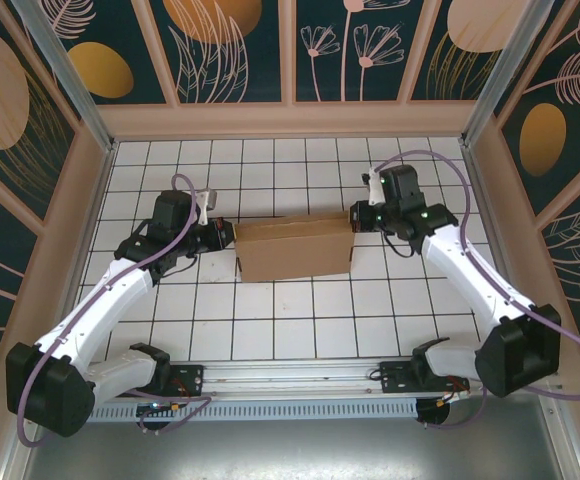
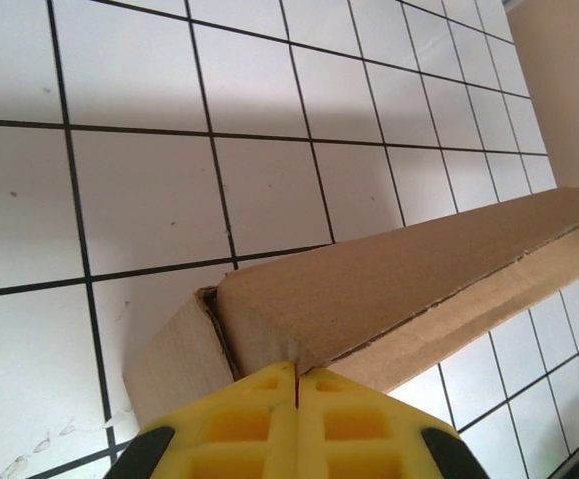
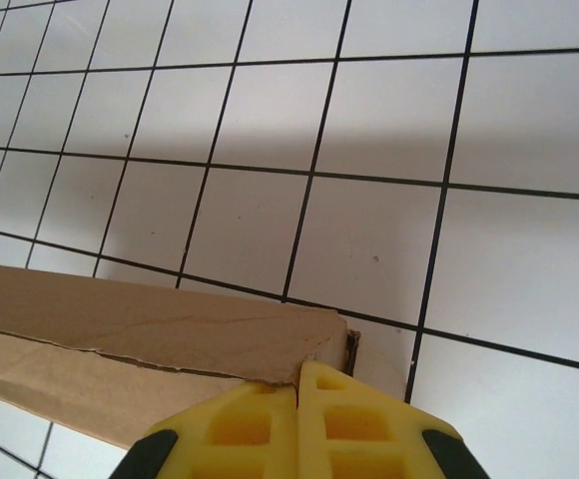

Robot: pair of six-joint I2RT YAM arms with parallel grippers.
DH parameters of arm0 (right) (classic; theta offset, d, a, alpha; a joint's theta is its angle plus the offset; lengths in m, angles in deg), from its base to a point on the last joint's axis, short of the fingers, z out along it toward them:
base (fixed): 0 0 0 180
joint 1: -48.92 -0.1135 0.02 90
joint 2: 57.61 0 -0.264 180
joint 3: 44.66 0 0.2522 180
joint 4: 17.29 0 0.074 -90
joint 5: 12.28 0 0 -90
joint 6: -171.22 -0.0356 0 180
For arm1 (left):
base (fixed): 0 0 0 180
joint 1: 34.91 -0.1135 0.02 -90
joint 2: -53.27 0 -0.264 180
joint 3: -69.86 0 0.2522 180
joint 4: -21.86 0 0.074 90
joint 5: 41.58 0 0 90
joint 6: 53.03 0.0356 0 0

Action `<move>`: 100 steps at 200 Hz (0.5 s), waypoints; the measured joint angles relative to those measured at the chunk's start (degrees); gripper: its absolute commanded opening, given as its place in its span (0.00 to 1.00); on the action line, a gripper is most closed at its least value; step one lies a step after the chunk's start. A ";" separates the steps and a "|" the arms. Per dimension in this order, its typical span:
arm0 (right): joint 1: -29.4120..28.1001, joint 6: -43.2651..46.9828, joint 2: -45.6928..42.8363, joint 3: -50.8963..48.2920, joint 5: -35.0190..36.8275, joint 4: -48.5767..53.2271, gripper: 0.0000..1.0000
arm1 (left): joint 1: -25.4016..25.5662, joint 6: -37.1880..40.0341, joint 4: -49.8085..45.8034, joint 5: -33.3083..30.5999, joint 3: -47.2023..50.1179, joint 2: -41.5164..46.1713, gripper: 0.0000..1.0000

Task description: Fold the paper box

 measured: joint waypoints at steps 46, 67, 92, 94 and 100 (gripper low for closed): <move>-5.75 1.62 -8.52 -12.52 7.37 -7.04 0.00 | -0.20 -0.02 -1.16 0.22 3.50 1.18 0.00; -6.36 1.49 -11.39 -16.52 8.15 -9.20 0.00 | 0.24 -0.04 -1.75 1.03 5.22 1.90 0.00; -6.86 0.98 -15.80 -20.13 8.26 -12.79 0.00 | 0.63 -0.04 -1.77 1.51 6.54 4.59 0.00; -6.93 0.98 -16.15 -20.35 8.26 -13.09 0.00 | 0.68 -0.04 -1.77 1.51 6.62 4.83 0.00; -7.06 0.96 -17.16 -20.87 8.39 -13.94 0.00 | 0.76 -0.04 -1.81 1.49 6.78 5.42 0.00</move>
